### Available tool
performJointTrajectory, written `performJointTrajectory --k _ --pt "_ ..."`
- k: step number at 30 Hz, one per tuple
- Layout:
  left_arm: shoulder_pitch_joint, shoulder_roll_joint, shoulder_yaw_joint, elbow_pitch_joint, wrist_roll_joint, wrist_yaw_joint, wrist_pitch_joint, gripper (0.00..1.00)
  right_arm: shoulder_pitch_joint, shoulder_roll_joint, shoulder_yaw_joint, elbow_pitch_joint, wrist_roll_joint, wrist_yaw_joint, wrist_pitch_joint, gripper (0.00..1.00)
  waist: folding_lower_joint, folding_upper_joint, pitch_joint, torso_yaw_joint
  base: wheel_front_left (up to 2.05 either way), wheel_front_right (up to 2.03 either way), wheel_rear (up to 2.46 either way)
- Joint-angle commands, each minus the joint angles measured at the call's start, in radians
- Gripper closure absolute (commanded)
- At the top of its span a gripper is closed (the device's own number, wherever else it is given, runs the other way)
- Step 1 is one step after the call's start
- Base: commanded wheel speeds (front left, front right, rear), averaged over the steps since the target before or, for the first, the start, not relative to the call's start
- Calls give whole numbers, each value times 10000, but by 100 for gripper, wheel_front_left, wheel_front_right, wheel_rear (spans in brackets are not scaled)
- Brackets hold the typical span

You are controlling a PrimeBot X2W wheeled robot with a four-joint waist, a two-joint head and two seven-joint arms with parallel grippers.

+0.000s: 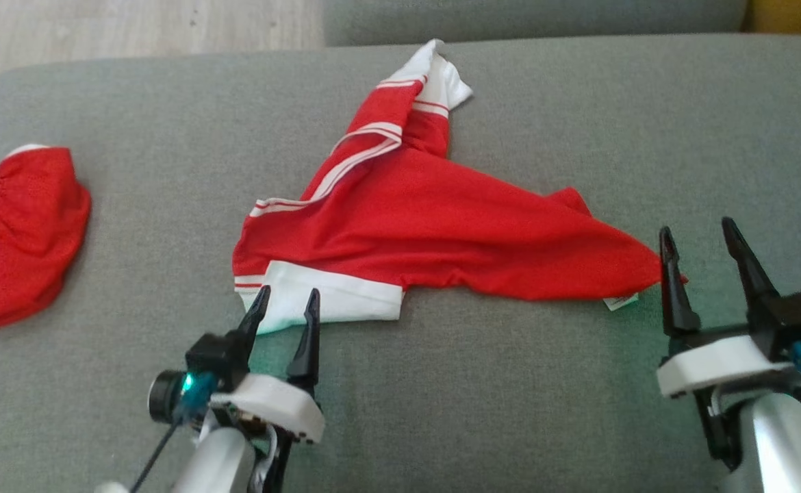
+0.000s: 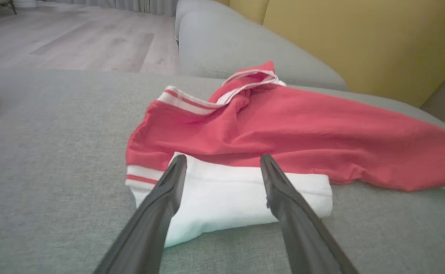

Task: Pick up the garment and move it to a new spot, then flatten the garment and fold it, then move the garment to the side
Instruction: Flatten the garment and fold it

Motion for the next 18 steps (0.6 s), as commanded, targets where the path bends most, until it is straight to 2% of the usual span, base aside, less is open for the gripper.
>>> performJointTrajectory --k 1,14,18 --pt "-670 191 238 159 97 -95 173 0 -448 27 352 -380 45 73 -30 0 0 0 225 -155 0 0 0" --pt "-2135 529 753 2621 -178 65 -34 0 -750 91 520 -208 11 73 -228 0 0 0 619 -610 0 0 0" --pt "-2348 535 681 3165 -234 -68 9 0 -712 102 514 -174 -9 73 -240 0 0 0 638 -650 0 0 0"
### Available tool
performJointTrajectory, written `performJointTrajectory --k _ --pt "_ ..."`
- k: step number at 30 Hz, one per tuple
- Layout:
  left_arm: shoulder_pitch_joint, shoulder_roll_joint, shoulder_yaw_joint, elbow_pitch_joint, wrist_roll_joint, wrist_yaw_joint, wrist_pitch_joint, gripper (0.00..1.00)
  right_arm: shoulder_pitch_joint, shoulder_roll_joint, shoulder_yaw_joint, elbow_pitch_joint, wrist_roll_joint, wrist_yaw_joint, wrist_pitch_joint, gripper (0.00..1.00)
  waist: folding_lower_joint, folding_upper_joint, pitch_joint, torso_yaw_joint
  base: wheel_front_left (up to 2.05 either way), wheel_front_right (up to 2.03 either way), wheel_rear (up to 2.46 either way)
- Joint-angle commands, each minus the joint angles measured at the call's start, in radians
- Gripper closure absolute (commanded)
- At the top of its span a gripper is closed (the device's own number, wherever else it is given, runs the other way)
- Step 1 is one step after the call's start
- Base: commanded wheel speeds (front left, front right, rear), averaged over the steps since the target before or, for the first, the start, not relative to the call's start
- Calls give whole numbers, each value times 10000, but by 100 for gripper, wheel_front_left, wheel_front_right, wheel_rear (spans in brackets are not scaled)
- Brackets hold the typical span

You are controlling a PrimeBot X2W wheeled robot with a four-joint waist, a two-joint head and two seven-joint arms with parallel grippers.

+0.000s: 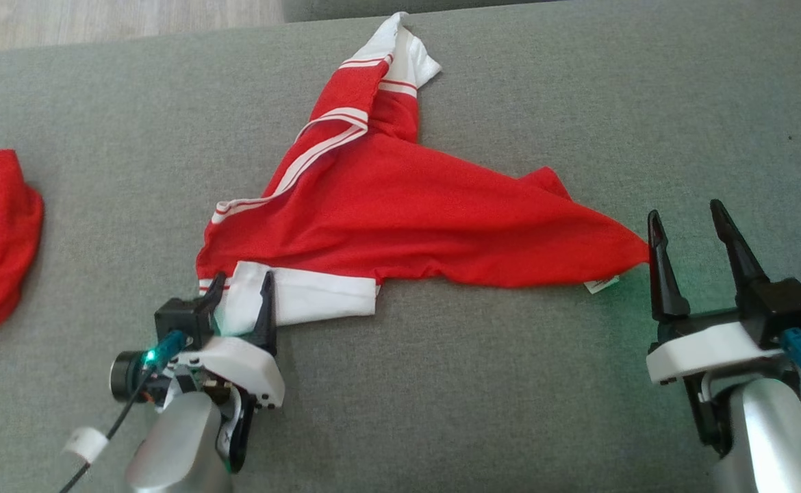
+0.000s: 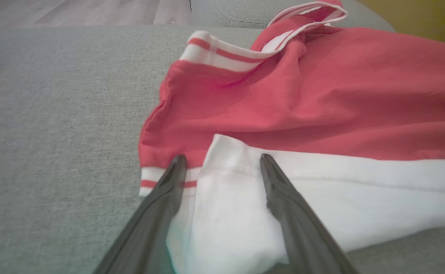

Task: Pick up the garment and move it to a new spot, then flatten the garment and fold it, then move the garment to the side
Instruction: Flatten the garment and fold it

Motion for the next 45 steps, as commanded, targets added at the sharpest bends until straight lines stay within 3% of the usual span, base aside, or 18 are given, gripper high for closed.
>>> performJointTrajectory --k 1,4,6,8,10,14,22,32,33,34,35,45 --pt "-436 220 256 38 -74 -131 -56 0 -248 14 220 -286 -8 73 -110 0 0 -1 15 -15 0 0 0" --pt "-513 178 147 193 -76 -250 -82 0 -244 18 230 -286 -5 73 -120 0 0 -1 28 -18 0 0 0" --pt "-566 116 11 260 -68 -358 -152 47 -242 21 226 -287 -6 73 -135 0 0 -1 43 -9 0 0 0" --pt "-588 66 -131 275 -34 -435 -260 71 -245 24 213 -287 -15 73 -146 0 0 -1 66 1 0 0 0" --pt "-577 30 -232 263 2 -451 -409 87 -251 27 202 -279 -27 73 -152 0 0 -1 77 15 0 0 0" --pt "-498 -15 -291 143 12 -376 -728 100 -243 33 159 -256 -21 73 -168 0 0 -1 64 68 0 0 0" --pt "205 147 -204 -1215 82 -306 -1208 100 -106 38 -65 -139 -8 73 -218 0 0 -1 -179 334 0 0 0" --pt "2950 357 -58 -4039 -12 -403 -1267 100 372 40 -495 -107 26 73 -168 0 0 -1 -720 838 0 0 0" --pt "3168 359 -95 -4119 -67 -454 -1268 65 423 40 -521 -108 29 73 -158 0 0 -1 -768 865 0 0 0" --pt "3352 351 -146 -4162 -148 -522 -1267 50 474 40 -551 -103 31 73 -153 0 0 -1 -825 894 0 0 0" --pt "3510 349 -201 -4178 -227 -587 -1247 0 522 40 -572 -96 34 73 -146 0 0 -1 -876 914 0 0 0" --pt "4019 736 -65 -4685 -684 -710 -1049 0 729 41 -694 -178 110 73 -62 0 0 -1 -1172 904 0 0 0"
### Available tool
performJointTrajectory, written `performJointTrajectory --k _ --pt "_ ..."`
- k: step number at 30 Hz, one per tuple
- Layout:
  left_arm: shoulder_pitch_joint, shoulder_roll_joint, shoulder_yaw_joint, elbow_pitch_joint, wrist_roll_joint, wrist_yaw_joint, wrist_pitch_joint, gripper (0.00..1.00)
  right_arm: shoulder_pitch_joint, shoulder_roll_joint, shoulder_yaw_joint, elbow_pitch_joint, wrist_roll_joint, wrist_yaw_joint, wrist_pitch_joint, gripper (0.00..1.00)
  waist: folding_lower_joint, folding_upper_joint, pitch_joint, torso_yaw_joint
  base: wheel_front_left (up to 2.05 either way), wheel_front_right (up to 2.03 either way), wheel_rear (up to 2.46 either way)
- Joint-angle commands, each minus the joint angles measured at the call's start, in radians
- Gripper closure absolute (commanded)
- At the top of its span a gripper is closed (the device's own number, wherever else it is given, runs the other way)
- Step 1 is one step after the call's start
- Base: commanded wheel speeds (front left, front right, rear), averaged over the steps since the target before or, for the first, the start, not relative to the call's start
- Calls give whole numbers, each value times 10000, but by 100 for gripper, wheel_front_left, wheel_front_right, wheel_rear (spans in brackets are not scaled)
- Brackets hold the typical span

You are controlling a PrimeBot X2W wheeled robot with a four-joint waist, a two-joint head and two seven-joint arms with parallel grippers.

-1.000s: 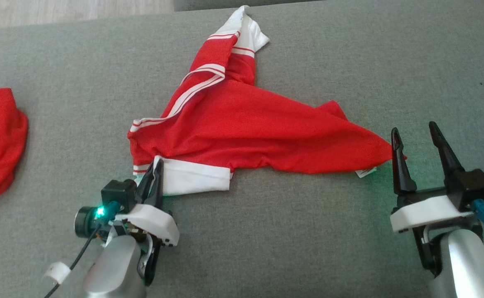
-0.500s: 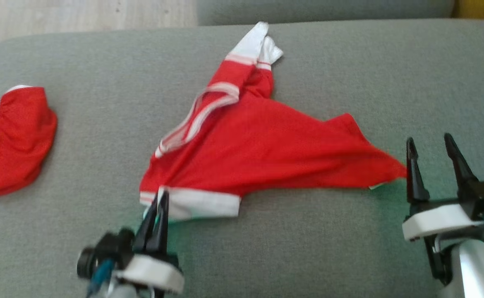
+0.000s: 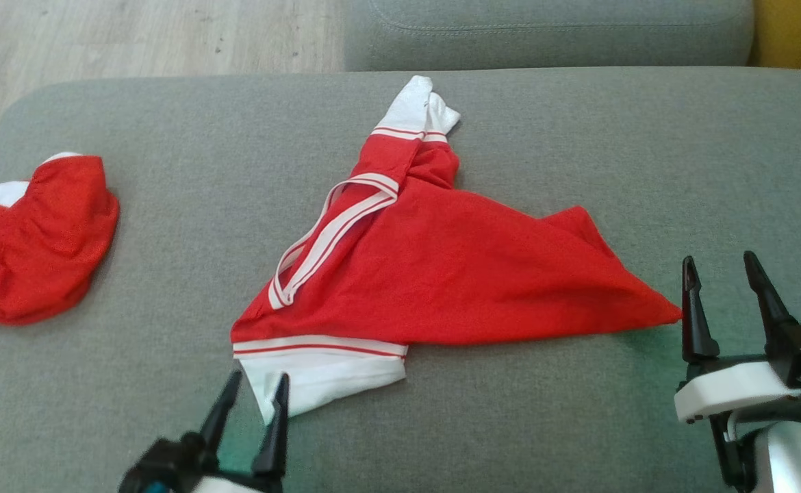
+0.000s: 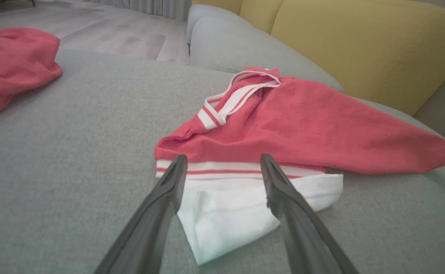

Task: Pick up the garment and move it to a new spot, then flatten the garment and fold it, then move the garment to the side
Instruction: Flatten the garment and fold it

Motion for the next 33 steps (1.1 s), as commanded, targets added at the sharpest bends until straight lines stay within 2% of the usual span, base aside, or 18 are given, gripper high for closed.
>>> performJointTrajectory --k 1,8,15,19,23,27,28,29,30,33 --pt "-518 159 410 -457 11 88 39 0 -227 -40 235 -412 79 73 15 0 1 -1 -10 -53 0 0 0" --pt "-2063 372 171 -326 481 185 869 0 -408 -40 435 -583 85 73 87 0 1 -1 219 -303 0 0 0" --pt "-4621 389 -596 1550 1233 83 2572 0 -945 -40 917 -655 98 73 90 0 1 -1 1091 -742 0 0 0" --pt "-5618 236 -776 2458 1464 135 2795 0 -1252 -40 1037 -614 94 73 43 0 1 -1 1558 -928 0 0 0" --pt "-6480 212 -849 3341 1887 596 2682 0 -1491 -39 1077 -591 66 73 -19 0 1 -1 1937 -1077 0 0 0" --pt "-7027 15 -871 4035 1895 701 2613 0 -1628 -39 1102 -571 49 73 -73 0 1 -1 2196 -1182 0 0 0" --pt "-7165 -20 -864 4143 1897 731 2526 51 -1654 -39 1099 -569 48 73 -85 0 1 -1 2255 -1203 0 0 0" --pt "-7304 -60 -820 4214 1869 770 2365 80 -1675 -39 1088 -574 49 73 -96 0 1 -1 2302 -1220 0 0 0" --pt "-7444 -95 -761 4277 1832 818 2196 100 -1689 -39 1062 -580 47 73 -103 0 1 -1 2338 -1230 0 0 0" --pt "-7936 -162 -497 4388 1647 938 1705 100 -1728 -39 976 -598 41 73 -120 0 1 -1 2445 -1247 0 0 0"
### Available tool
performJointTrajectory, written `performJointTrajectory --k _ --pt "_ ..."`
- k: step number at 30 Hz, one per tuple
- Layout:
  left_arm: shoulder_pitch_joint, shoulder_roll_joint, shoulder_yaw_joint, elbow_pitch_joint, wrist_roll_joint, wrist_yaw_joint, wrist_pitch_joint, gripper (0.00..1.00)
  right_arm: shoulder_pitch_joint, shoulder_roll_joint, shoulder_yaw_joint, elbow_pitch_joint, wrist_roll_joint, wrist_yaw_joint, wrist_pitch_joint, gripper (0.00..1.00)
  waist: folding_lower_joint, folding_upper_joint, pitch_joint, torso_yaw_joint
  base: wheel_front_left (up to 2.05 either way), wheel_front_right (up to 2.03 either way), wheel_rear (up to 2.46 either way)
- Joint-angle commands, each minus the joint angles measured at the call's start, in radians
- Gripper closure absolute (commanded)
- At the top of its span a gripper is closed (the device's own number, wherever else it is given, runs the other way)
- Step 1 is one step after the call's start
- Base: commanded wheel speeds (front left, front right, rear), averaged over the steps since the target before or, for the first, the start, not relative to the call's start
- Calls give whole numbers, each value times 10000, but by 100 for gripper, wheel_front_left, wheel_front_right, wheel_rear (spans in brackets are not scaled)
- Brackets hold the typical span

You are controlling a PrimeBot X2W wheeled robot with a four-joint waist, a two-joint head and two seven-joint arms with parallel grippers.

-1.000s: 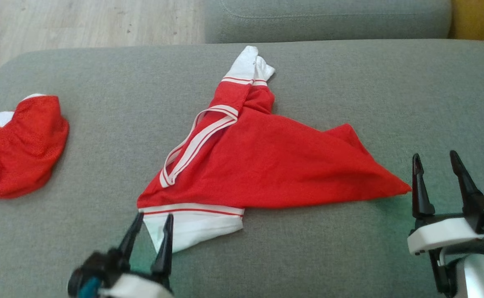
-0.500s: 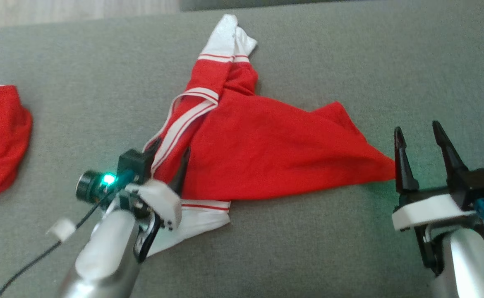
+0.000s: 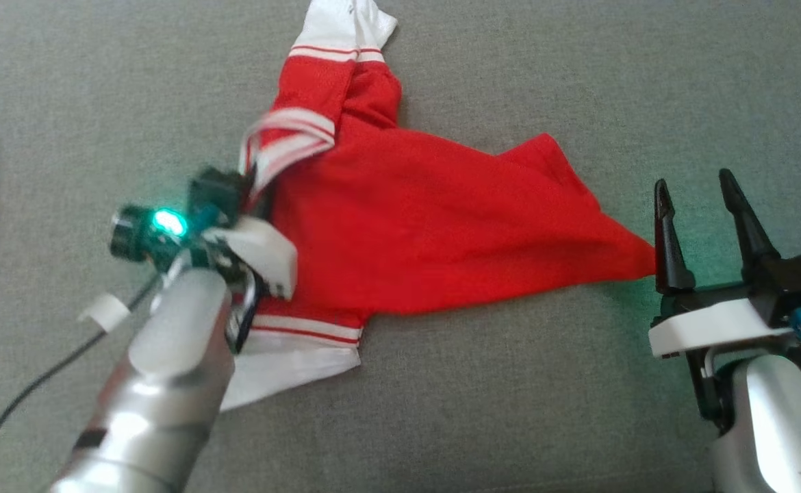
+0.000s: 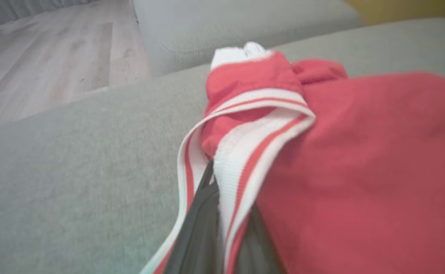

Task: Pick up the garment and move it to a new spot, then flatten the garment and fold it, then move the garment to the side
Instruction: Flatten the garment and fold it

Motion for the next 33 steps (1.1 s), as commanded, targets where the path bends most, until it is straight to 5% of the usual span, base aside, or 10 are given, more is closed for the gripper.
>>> performJointTrajectory --k 1,11,12,13,22,33 --pt "-738 230 530 -238 -174 83 -282 100 -255 -41 133 -338 37 73 -105 0 -2 0 56 -14 0 0 0" --pt "-2122 696 1355 139 -854 -90 -934 96 -399 -41 -465 -120 129 73 -333 0 -2 0 109 -95 0 0 0" --pt "-2101 711 1328 221 -911 -230 -875 62 -384 -41 -488 -76 129 73 -360 0 -2 0 85 -89 0 0 0" --pt "-2060 719 1322 286 -976 -339 -852 0 -365 -41 -504 -34 130 73 -384 0 -2 0 56 -80 0 0 0" --pt "-1026 574 1600 119 -1756 -793 -1426 0 6 -41 -255 226 266 73 -459 0 -2 0 -388 237 0 0 0" --pt "2492 164 1637 -2944 -2079 -582 -2042 0 -339 -41 759 962 617 73 912 0 -2 0 -1332 1063 0 0 0"
